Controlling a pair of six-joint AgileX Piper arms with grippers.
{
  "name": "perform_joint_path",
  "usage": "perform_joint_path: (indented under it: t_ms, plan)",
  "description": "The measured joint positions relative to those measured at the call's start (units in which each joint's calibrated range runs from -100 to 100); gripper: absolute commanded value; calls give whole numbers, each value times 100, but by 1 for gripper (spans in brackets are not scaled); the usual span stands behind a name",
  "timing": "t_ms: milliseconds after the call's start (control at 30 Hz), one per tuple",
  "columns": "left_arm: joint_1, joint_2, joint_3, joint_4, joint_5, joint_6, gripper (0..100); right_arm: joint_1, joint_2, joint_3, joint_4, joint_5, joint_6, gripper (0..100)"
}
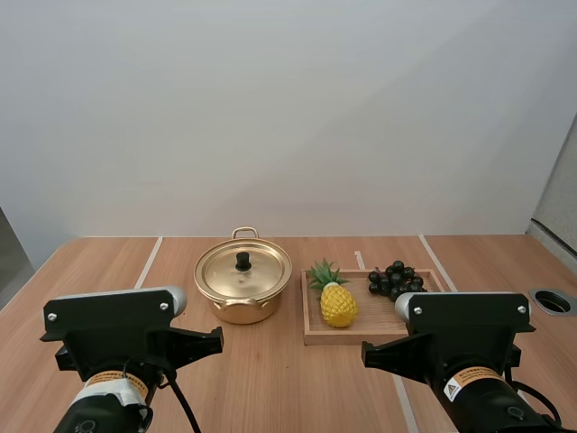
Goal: Open the pot, put the grape inside, and close it
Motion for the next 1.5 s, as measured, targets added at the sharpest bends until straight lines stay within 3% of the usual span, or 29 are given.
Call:
perform_joint_path:
  t_ms: [167,667,1133,1500]
  plan:
    - [3,0,0,-852,0,951,0,0,0,0,0,0,0,0]
    - [3,0,0,-991,-128,1128,0,0,0,-17,268,20,0,0]
    - [3,-13,-2042,-981,-325,1383,0,0,-10,-2157,190,-15,0,0]
    - [3,-31,-3317,-981,-330,1383,0,0,-24,-3144,140,122,0,0]
